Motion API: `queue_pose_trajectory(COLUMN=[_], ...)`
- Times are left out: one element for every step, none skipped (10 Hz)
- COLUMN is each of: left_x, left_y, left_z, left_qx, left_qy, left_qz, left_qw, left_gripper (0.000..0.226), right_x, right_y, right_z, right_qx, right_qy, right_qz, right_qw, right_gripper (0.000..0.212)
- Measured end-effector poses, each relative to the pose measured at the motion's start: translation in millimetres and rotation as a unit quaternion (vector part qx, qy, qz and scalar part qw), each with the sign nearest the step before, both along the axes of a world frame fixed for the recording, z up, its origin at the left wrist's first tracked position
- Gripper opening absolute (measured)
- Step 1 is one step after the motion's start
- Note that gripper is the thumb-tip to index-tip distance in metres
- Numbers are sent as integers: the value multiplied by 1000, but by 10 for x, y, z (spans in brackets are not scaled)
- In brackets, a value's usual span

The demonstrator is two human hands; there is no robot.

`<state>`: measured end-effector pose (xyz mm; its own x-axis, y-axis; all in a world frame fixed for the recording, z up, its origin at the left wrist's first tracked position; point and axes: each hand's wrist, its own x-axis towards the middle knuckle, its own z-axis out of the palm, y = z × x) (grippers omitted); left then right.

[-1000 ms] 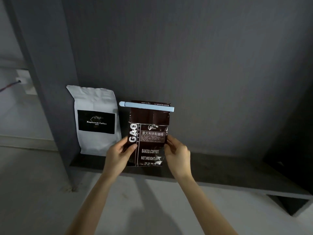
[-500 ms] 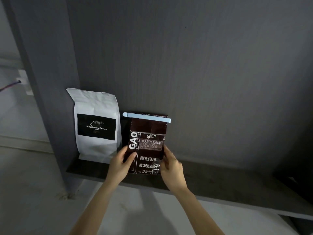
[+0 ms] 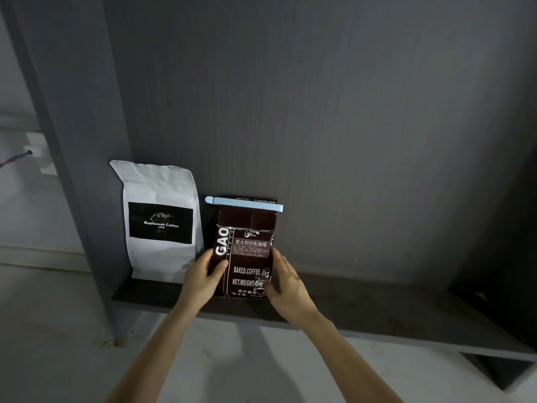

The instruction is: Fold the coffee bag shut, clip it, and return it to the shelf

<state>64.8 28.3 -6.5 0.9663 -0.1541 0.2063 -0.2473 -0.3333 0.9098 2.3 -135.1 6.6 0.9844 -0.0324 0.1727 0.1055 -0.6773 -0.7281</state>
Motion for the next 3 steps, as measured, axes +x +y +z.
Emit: queue_pose_trajectory(left_x=[-112,-177,-207], left_y=[-37,-66,-102], left_z=[82,129,304], left_qx=[50,79,132], left_qy=[12,-13,-71], left_qz=[7,14,58], left_qw=[999,997,987], left_gripper=[41,44,58], right_x=[-56,-129,-229], right_y=[-43,-72,-153], right_z=[90,194,414], right_qx=[-77,-115,-165], right_qy=[18,22,-8], right_qz=[-13,-28,-66], right_qw=[997,993,984], right_gripper=[67,69,71])
